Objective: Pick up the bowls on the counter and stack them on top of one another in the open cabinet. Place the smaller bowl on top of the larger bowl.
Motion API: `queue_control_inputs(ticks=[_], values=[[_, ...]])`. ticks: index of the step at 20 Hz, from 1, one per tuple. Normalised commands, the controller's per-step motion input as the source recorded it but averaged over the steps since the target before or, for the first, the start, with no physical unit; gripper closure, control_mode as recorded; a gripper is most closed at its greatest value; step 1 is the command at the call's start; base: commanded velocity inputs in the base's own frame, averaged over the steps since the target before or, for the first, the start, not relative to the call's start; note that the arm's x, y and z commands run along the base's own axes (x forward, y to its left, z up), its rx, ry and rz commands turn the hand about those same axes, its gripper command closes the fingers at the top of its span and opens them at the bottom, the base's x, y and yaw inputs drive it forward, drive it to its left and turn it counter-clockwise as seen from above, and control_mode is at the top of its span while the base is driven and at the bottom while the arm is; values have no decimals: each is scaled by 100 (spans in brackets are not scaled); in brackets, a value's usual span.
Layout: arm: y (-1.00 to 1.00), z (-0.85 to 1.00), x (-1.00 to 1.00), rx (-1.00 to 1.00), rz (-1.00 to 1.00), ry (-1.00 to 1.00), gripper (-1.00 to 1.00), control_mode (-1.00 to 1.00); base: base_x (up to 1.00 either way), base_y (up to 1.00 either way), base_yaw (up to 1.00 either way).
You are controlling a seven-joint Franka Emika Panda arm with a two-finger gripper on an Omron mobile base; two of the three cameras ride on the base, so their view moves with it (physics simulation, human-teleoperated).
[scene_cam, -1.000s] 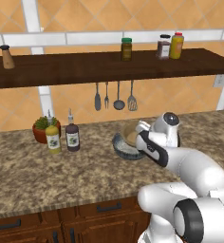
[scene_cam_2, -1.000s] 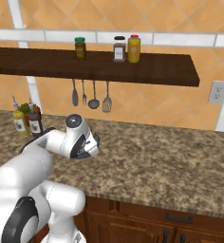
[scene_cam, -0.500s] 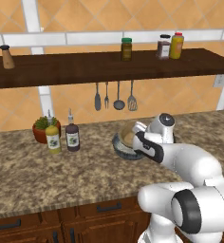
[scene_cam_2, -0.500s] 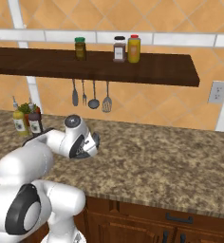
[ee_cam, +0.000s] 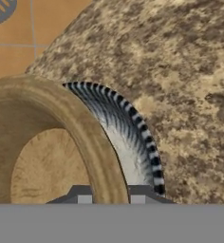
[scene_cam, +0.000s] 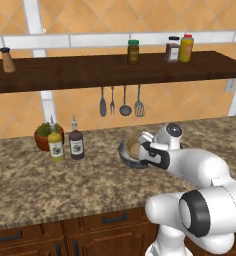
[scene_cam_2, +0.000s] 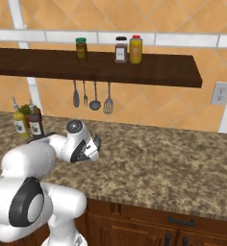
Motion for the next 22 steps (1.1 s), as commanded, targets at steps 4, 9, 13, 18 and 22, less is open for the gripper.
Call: queue_control_inputs(ticks=[4, 9, 13, 18, 22], values=[[0, 0, 21, 0, 0, 0, -100, -100, 0, 0, 0], [0, 4, 2, 0, 0, 0, -100, -100, 0, 0, 0], [0, 54, 0, 0, 0, -4, -100, -100, 0, 0, 0], [0, 47, -7, 0, 0, -1, -100, -100, 0, 0, 0], [-31, 16, -43, 5, 3, 21, -100, -100, 0, 0, 0]])
